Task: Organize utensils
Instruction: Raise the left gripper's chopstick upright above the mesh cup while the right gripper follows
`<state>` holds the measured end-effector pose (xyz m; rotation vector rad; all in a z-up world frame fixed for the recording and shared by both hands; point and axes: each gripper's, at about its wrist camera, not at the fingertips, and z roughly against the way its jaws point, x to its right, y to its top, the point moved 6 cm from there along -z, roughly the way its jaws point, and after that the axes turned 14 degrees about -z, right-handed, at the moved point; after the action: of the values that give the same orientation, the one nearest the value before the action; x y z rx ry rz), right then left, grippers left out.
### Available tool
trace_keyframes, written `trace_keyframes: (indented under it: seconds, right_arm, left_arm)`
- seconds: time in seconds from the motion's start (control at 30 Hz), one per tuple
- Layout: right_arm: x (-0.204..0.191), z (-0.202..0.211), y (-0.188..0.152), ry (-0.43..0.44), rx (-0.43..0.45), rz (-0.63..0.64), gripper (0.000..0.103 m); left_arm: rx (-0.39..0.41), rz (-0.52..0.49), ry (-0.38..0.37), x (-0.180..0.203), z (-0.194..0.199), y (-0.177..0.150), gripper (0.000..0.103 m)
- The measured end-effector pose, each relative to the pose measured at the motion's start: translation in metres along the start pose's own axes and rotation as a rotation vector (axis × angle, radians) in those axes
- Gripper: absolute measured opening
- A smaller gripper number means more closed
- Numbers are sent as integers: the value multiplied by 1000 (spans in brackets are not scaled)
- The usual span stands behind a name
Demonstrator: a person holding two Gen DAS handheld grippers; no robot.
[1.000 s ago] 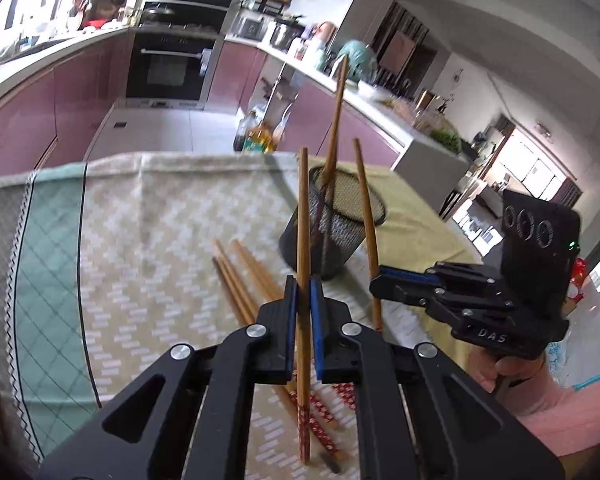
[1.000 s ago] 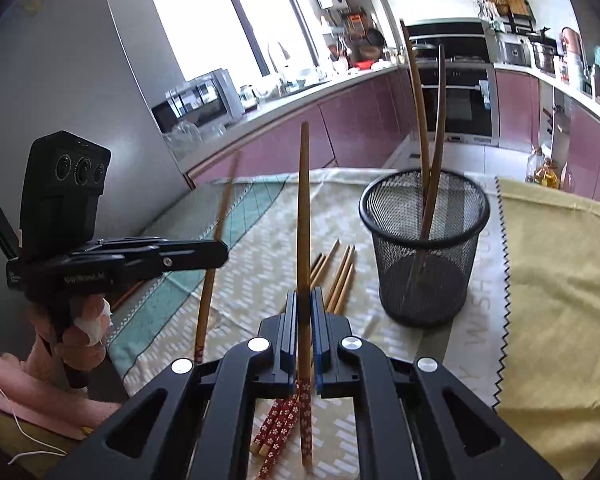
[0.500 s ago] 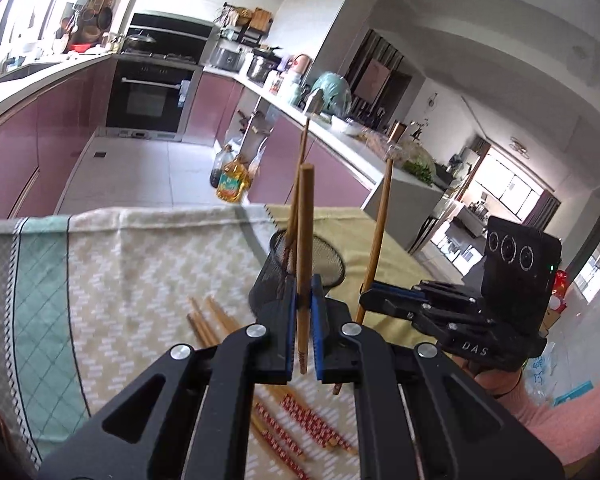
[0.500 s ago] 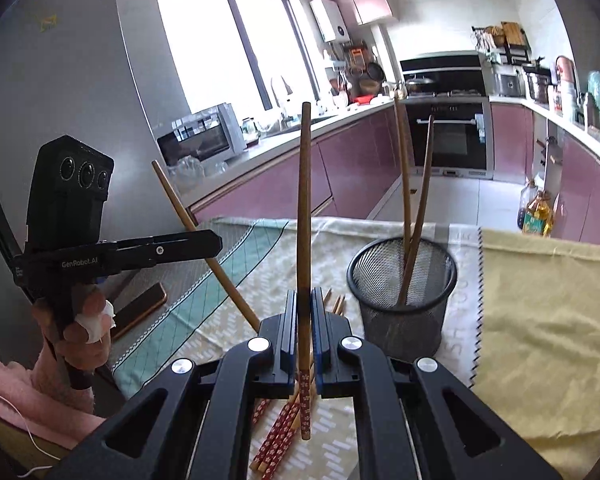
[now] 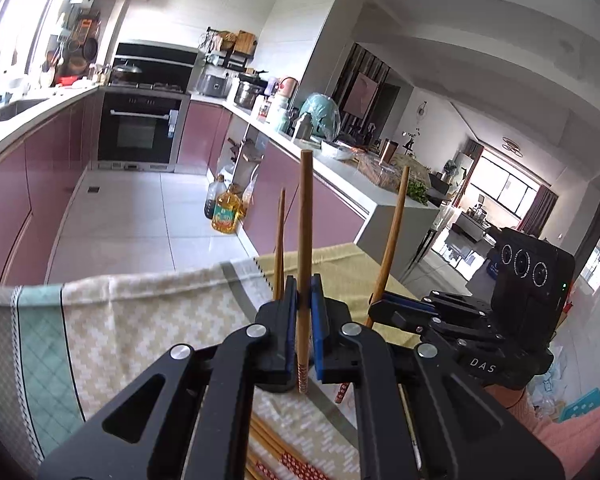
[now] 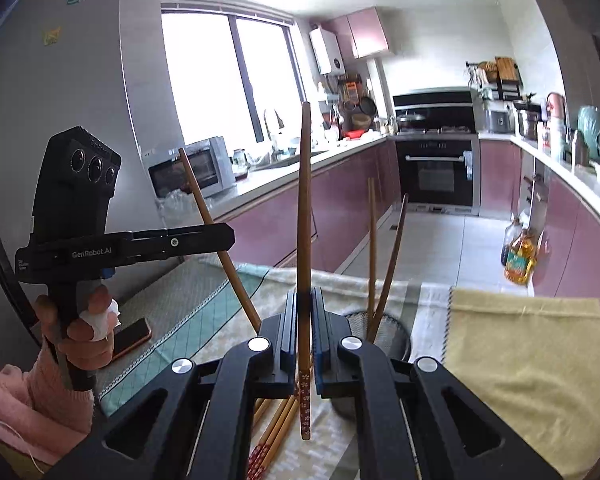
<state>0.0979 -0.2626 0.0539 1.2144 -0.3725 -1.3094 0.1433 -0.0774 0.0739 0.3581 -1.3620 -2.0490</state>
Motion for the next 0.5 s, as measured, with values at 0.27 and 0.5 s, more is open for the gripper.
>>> trace_keyframes:
  seconds: [0.27, 0.5]
  right_arm:
    - [7, -2, 30, -12, 67, 4, 6]
    - [25, -25, 27, -36, 37, -35, 6]
  left_arm:
    - [27, -42, 7, 1, -7, 31, 7]
    - [-45, -95, 29, 8, -30, 33, 7]
